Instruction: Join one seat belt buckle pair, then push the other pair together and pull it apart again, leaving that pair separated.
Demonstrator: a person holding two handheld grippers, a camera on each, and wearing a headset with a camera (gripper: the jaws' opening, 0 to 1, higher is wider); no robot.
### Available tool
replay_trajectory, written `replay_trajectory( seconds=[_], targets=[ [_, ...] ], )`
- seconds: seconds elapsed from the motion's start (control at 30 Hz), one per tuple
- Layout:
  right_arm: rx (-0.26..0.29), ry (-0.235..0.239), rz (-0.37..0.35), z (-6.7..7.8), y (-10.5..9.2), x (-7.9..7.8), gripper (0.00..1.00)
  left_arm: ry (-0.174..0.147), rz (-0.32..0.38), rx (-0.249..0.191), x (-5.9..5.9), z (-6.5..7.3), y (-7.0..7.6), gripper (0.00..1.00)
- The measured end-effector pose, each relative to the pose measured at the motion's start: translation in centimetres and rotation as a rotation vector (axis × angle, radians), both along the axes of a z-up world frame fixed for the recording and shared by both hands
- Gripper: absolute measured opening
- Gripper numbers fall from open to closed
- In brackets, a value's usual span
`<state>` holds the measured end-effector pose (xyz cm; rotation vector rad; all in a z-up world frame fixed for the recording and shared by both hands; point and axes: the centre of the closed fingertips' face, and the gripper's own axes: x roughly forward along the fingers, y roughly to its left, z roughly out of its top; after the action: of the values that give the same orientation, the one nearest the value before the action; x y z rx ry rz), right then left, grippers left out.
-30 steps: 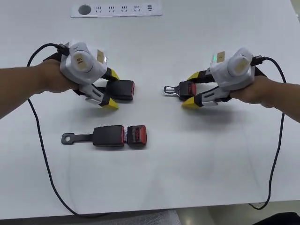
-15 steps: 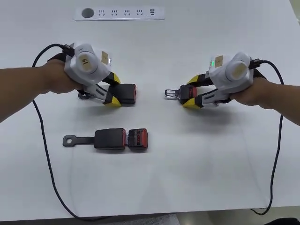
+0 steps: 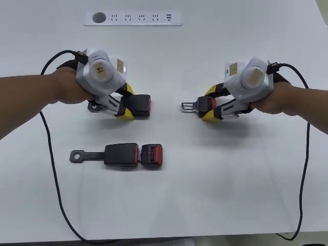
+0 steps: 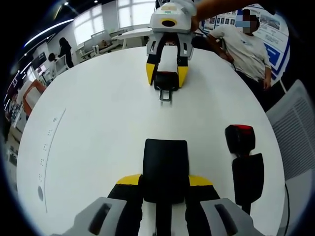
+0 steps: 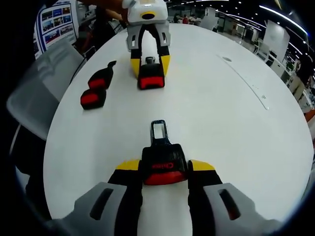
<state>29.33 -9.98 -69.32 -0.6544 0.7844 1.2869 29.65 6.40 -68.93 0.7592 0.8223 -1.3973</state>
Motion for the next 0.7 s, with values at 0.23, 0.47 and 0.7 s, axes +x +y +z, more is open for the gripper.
replay_trajectory(
  seconds=[0.23, 0.47, 0.7],
  targets=[
    [0.003, -0.001, -0.004, 0.0, 0.9, 0.1, 0.34, 0.001, 0.005, 0.023, 0.1, -0.1, 0.1, 0.34],
    [0.029, -0.004, 0.001, -0.1, 2.6, 0.4, 0.34, 0.000, 0.003, 0.030, 0.1, -0.3, 0.1, 0.34],
    [0.051, -0.009, 0.027, -0.5, 4.9, 0.0, 0.34, -0.002, 0.004, 0.039, 0.1, -0.3, 0.1, 0.34]
  ],
)
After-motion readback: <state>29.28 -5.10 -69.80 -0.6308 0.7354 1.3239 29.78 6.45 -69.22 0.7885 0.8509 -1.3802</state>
